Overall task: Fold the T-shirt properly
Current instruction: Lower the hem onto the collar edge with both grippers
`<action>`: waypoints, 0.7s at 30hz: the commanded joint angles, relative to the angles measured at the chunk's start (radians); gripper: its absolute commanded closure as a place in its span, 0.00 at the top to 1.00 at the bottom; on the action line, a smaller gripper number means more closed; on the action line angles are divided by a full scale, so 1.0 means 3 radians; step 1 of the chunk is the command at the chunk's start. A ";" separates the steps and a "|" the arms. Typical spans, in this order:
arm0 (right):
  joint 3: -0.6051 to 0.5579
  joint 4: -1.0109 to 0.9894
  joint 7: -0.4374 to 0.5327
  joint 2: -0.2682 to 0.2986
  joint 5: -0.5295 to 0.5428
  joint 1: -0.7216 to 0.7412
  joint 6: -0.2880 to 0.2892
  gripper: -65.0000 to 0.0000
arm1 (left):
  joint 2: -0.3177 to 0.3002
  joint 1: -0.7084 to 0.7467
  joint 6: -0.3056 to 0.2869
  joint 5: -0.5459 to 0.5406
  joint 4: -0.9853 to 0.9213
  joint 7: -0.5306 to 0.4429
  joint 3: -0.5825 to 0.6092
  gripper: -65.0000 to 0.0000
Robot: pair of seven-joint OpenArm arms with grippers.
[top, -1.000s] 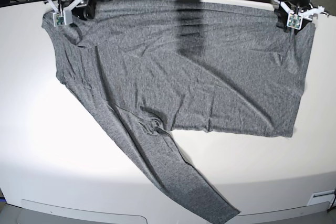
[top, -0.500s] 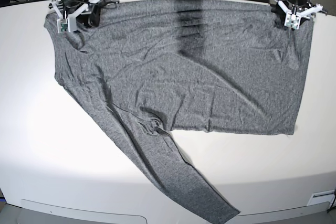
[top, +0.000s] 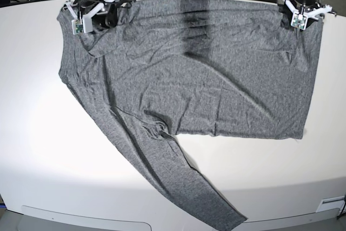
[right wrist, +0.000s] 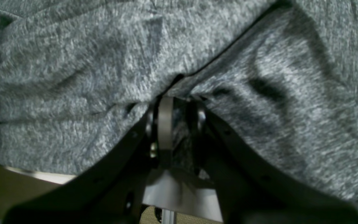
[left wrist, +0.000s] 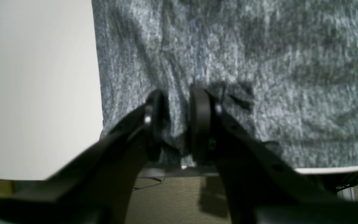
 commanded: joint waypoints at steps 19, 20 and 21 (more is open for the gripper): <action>0.0108 0.0009 -0.0234 0.0340 -0.0104 -0.0042 0.0029 0.16 | 0.0015 0.0093 -0.0221 -0.0088 -0.0034 0.0323 0.0039 0.25; 0.0139 0.0009 -0.0235 0.0340 -0.0104 -0.0042 0.0029 0.16 | 0.0015 0.0093 -0.0220 -0.0089 -0.0034 0.0324 0.0039 0.25; 0.0173 0.0009 -0.0235 0.0340 -0.0086 -0.0042 0.0028 0.16 | 0.0015 0.0093 -0.0219 -0.0089 -0.0034 0.0326 0.0039 0.25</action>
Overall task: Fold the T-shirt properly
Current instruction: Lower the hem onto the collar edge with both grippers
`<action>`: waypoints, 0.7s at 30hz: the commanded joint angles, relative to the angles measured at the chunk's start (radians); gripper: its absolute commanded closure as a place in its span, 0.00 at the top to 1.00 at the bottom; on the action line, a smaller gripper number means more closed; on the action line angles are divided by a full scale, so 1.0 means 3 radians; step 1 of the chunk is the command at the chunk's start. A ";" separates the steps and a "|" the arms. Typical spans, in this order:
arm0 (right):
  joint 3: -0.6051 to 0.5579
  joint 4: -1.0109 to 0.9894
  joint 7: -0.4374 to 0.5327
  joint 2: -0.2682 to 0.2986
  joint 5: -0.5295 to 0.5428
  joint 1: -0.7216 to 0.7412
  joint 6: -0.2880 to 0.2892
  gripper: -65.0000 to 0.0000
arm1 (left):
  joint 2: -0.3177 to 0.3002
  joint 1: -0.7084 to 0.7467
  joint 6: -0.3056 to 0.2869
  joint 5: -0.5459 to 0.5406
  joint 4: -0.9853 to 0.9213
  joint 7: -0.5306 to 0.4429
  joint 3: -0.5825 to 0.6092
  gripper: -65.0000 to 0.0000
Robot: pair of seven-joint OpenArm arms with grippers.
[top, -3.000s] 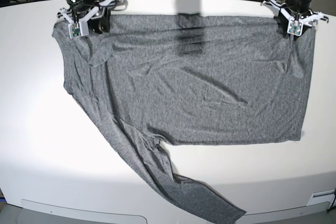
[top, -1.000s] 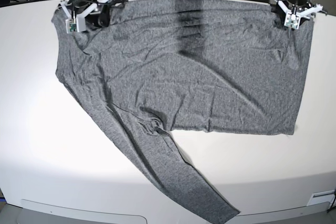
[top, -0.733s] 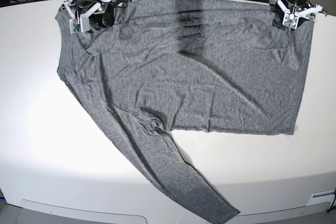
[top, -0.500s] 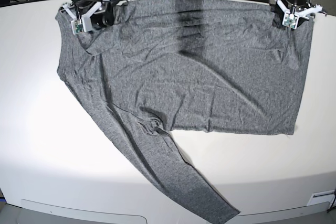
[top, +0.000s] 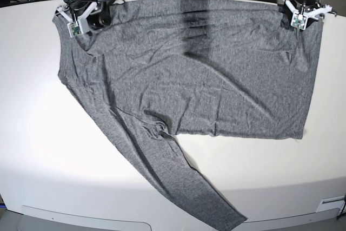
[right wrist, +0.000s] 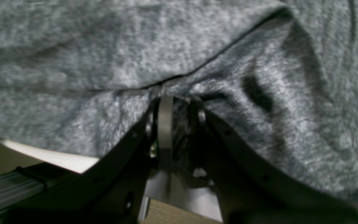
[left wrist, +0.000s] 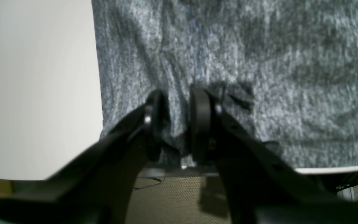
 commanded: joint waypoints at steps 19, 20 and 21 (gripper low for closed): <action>0.0132 0.0562 -0.0186 0.0019 0.0273 -0.0053 -0.0023 0.16 | 0.0052 0.0102 0.0290 0.0090 0.0257 0.0323 0.0041 0.25; 0.0132 0.0590 -0.0186 0.0019 0.0273 -0.0053 -0.0023 0.16 | 0.0051 0.0099 0.0290 0.0088 0.0295 0.0322 0.0039 0.25; 0.0132 0.0609 -0.0184 0.0019 0.0273 -0.0053 -0.0023 0.16 | 0.0051 0.0099 0.0289 0.0088 0.0328 0.0319 0.0041 0.25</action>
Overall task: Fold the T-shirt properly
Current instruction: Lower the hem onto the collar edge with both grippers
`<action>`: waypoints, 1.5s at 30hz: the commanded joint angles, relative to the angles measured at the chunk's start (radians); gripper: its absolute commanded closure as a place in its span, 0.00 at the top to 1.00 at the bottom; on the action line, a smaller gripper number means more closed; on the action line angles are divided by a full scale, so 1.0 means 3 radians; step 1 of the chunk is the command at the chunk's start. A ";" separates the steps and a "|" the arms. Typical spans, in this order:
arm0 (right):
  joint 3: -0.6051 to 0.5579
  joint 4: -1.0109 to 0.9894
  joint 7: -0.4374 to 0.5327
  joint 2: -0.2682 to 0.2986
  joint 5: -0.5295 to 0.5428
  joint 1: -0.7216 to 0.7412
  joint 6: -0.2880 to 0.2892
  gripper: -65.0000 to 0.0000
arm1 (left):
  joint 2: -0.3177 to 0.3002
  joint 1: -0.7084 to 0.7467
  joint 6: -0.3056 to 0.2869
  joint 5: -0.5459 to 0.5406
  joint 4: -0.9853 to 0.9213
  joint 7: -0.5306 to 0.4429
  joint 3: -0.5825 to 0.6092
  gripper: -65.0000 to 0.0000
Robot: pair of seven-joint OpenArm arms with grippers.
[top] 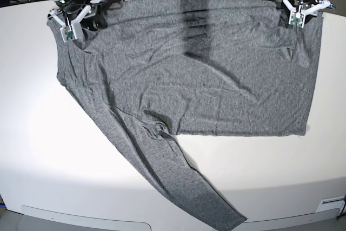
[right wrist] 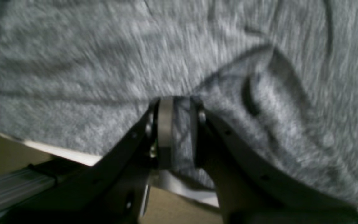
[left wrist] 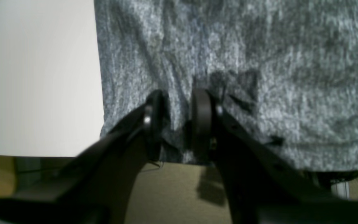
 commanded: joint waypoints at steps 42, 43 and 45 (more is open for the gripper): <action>0.0010 0.0100 0.0058 0.0019 0.0120 0.0008 0.0009 0.16 | -0.0380 -0.0023 -0.0025 0.0507 -0.0004 -0.0184 -0.0001 0.25; 0.0011 0.0100 0.0058 0.0020 0.0120 0.0008 0.0009 0.16 | -0.0380 -0.0022 -0.0025 0.0509 -0.0005 -0.0183 -0.0001 0.25; 0.0011 0.0100 0.0058 0.0020 0.0118 0.0009 0.0009 0.16 | -0.0380 -0.0022 -0.0025 0.0509 -0.0004 -0.0183 0.0000 0.25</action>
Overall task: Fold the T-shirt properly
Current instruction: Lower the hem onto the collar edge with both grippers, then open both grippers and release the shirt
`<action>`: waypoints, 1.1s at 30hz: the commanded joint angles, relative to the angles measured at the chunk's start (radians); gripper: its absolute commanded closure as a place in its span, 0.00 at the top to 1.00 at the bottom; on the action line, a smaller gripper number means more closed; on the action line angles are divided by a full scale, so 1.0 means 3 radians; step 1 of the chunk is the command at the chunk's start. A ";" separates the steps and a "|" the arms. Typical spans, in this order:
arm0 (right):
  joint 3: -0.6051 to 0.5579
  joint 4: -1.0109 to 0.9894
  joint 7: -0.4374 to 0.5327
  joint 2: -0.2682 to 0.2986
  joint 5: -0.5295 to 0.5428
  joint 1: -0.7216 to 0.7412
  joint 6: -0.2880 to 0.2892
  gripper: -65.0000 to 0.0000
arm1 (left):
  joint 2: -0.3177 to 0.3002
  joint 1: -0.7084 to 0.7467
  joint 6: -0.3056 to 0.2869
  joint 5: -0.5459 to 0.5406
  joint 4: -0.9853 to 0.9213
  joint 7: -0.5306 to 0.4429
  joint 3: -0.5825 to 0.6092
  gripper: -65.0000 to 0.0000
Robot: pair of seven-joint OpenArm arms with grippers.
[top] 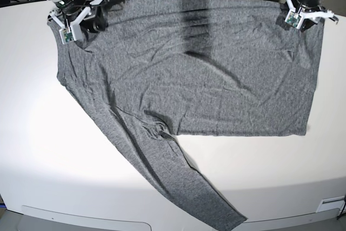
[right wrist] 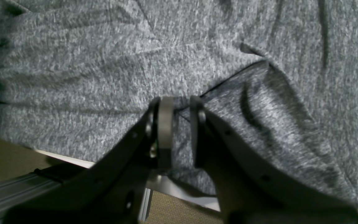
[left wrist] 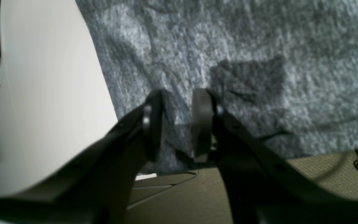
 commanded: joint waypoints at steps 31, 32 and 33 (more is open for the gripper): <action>0.0011 0.0207 0.0223 0.0000 0.0036 0.0257 0.0008 0.16 | 0.0303 -0.0038 0.0041 0.0023 0.0421 -0.0755 -0.0011 0.25; 0.0010 0.0207 0.0223 0.0000 0.0036 0.0258 0.0008 0.16 | 0.0333 -0.0038 0.0041 0.0023 0.0421 -0.0755 -0.0011 0.25; 0.0011 0.0207 0.0223 -0.0001 0.0036 0.0258 0.0008 0.16 | 0.0354 -0.0039 0.0041 0.0023 0.0421 -0.0754 -0.0011 0.25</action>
